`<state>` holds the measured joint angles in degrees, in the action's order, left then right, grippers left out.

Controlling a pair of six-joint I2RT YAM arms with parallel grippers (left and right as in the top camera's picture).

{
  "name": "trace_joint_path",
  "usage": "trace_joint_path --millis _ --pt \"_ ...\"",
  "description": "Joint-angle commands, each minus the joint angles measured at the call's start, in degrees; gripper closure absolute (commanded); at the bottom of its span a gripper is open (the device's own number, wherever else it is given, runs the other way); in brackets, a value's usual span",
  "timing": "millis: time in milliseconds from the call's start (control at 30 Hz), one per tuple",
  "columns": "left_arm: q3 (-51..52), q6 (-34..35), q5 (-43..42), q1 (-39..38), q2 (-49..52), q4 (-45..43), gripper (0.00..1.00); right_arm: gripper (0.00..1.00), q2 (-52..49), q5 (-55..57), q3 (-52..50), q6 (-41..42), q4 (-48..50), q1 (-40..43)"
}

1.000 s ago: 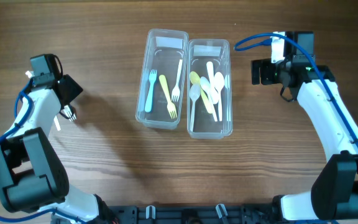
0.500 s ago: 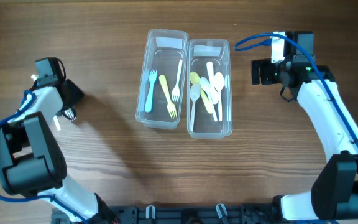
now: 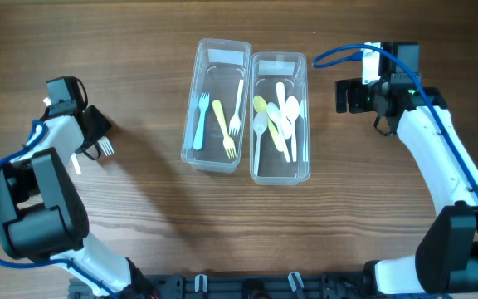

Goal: Pack container
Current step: 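Lower left gripper to remaining white forks and grasp one, then carry white fork with left gripper and release into left container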

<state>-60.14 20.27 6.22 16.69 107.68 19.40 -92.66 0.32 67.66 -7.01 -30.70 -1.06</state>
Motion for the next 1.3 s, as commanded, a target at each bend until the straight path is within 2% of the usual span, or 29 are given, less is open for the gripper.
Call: trace_joint_path --millis 0,200,367,633,833,933,1133,1267 --pt "-0.39 -0.35 -3.69 0.31 -1.03 0.09 0.96 0.0 0.26 0.96 0.11 -0.48 0.2 -0.04" --pt "-0.55 -0.35 -5.42 0.2 -8.94 0.28 0.96 0.0 0.26 0.96 0.11 -0.48 0.2 -0.04" --pt "-0.55 -0.35 -14.12 -1.31 -17.57 0.28 0.96 0.0 0.26 0.96 0.11 -0.46 0.2 -0.04" --pt "-0.55 -0.61 -27.28 -12.04 -26.27 -2.08 0.96 0.0 0.26 0.96 0.11 -0.46 0.2 -0.04" --pt "-0.52 -8.61 -27.15 -24.22 -25.49 -4.46 0.96 0.0 0.26 0.96 0.11 -0.48 0.2 -0.04" --pt "-0.55 -9.6 -25.57 -29.11 -24.33 -6.43 0.96 0.0 0.26 0.98 0.11 -0.48 0.2 -0.04" --pt "-0.52 -9.62 -19.98 -34.62 -21.09 -6.99 0.96 0.0 0.26 0.96 0.11 -0.48 0.2 -0.04" --pt "-0.52 -9.62 -19.63 -34.91 -19.85 -7.26 0.96 0.0 0.26 0.96 0.11 -0.48 0.2 -0.04"
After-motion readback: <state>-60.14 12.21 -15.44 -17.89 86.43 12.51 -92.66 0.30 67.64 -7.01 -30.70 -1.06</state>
